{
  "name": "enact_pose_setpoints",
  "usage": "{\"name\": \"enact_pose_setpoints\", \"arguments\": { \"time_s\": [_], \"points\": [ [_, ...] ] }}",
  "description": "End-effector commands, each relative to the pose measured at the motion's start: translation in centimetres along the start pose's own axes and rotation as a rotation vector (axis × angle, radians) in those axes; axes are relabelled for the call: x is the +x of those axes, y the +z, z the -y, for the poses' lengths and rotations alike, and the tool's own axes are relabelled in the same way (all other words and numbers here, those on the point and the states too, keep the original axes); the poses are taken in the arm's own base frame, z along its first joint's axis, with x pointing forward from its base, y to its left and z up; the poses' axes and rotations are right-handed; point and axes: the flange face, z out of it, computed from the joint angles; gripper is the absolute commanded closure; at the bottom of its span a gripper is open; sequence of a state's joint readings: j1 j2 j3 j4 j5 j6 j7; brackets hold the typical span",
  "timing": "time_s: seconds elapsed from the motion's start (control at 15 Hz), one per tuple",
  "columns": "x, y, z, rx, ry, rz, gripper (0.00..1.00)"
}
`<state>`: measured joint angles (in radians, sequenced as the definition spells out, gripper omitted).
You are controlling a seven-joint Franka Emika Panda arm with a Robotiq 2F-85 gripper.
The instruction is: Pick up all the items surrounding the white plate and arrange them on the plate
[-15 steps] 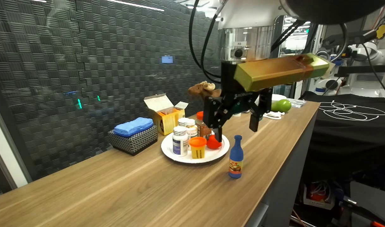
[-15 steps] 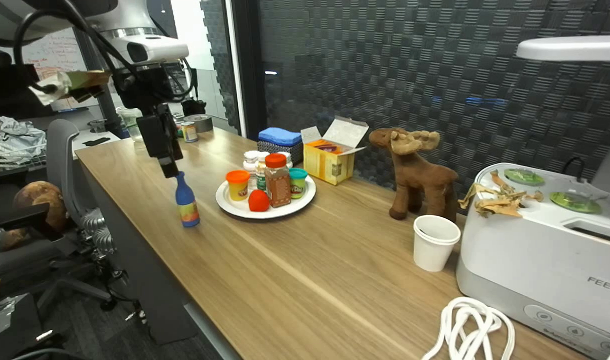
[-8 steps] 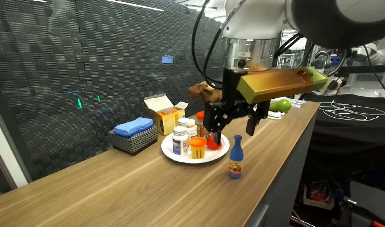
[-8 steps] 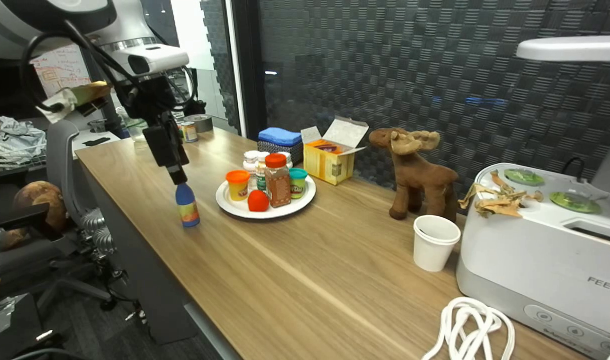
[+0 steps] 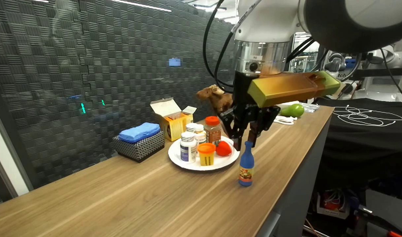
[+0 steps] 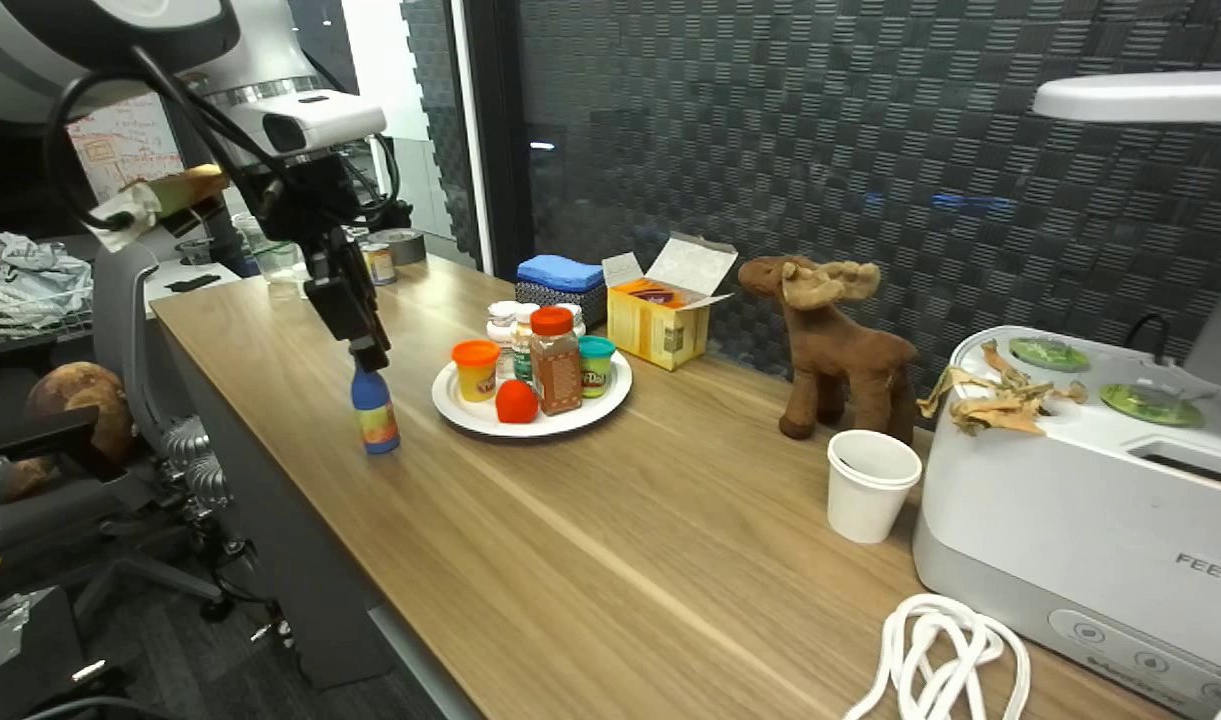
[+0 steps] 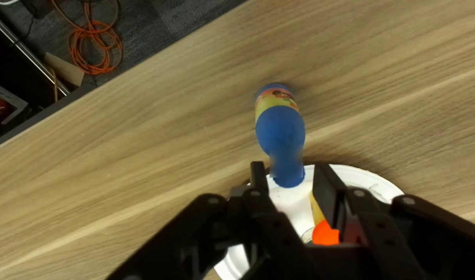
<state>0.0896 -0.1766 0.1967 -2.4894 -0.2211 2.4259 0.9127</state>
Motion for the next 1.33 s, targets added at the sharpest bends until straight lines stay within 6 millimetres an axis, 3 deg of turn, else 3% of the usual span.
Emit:
{"name": "enact_pose_setpoints", "arguments": {
  "time_s": [0.0, 0.13, 0.2, 0.53, 1.0, 1.27],
  "points": [
    [-0.3, -1.4, -0.4, 0.017, 0.014, -0.010, 0.93],
    [-0.3, -1.8, -0.6, 0.016, 0.020, -0.014, 1.00],
    [-0.3, -1.9, -0.7, 0.016, 0.023, -0.017, 0.95],
    [0.1, -2.7, -1.2, 0.016, 0.042, -0.030, 0.95],
    [3.8, -2.7, -2.1, 0.006, 0.089, -0.075, 0.95],
    [5.8, -2.7, -1.6, 0.019, 0.105, -0.072, 0.95]
  ]
}}
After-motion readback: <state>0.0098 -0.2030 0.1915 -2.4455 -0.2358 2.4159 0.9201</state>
